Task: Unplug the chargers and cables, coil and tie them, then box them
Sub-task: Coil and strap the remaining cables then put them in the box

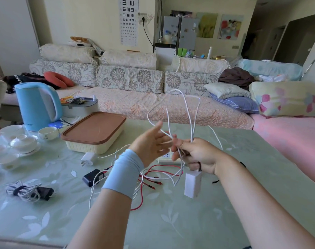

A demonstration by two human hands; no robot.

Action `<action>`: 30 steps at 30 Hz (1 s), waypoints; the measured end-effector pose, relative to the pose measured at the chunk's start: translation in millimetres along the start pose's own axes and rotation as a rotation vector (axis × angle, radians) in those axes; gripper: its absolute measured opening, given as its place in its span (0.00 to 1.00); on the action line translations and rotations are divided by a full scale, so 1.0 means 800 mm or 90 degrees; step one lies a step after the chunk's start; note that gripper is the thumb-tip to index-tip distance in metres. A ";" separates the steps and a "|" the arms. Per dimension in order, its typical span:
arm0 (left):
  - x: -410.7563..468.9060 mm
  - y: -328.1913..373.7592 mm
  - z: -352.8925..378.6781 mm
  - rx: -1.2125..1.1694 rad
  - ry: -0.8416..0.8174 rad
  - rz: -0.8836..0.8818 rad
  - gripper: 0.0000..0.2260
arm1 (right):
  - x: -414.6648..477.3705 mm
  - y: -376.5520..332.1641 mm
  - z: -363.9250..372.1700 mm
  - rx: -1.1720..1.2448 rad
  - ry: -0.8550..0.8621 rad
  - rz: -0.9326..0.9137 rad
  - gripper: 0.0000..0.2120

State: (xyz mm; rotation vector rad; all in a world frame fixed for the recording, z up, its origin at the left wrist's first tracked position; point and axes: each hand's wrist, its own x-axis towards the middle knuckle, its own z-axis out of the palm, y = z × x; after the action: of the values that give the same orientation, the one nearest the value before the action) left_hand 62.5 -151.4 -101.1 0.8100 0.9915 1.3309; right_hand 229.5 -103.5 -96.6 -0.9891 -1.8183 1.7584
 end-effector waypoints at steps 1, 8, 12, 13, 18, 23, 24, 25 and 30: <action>0.000 -0.003 0.008 0.030 0.001 0.017 0.16 | 0.000 0.000 0.001 0.007 -0.009 -0.002 0.16; 0.000 0.016 0.010 -0.120 0.110 0.177 0.12 | -0.009 0.002 0.003 -0.168 -0.056 0.052 0.09; 0.004 0.037 -0.019 -0.367 0.133 0.184 0.14 | -0.016 0.003 0.003 -0.367 -0.070 0.099 0.04; 0.003 0.041 -0.027 -0.427 0.124 0.174 0.14 | -0.018 0.000 0.004 -0.382 -0.083 0.088 0.03; 0.006 0.051 -0.053 -0.646 0.124 0.221 0.15 | -0.013 -0.009 0.010 -0.283 -0.072 -0.002 0.10; 0.001 0.031 -0.046 -0.319 0.100 0.117 0.24 | -0.002 -0.007 0.007 0.027 0.032 -0.090 0.09; 0.000 0.023 -0.043 -0.252 0.064 0.078 0.30 | 0.000 -0.008 0.006 0.069 0.054 -0.106 0.09; -0.001 0.017 -0.040 -0.199 0.021 0.046 0.35 | 0.001 -0.009 0.005 0.101 0.075 -0.117 0.09; -0.004 -0.005 -0.016 -0.043 -0.140 -0.061 0.51 | 0.007 -0.011 0.001 0.197 0.146 -0.121 0.09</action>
State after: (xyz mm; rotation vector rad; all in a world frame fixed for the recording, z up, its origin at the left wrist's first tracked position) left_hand 52.3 -155.8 -109.5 0.8286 0.7979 1.1591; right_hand 223.7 -99.3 -89.3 -0.8249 -1.3998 1.6690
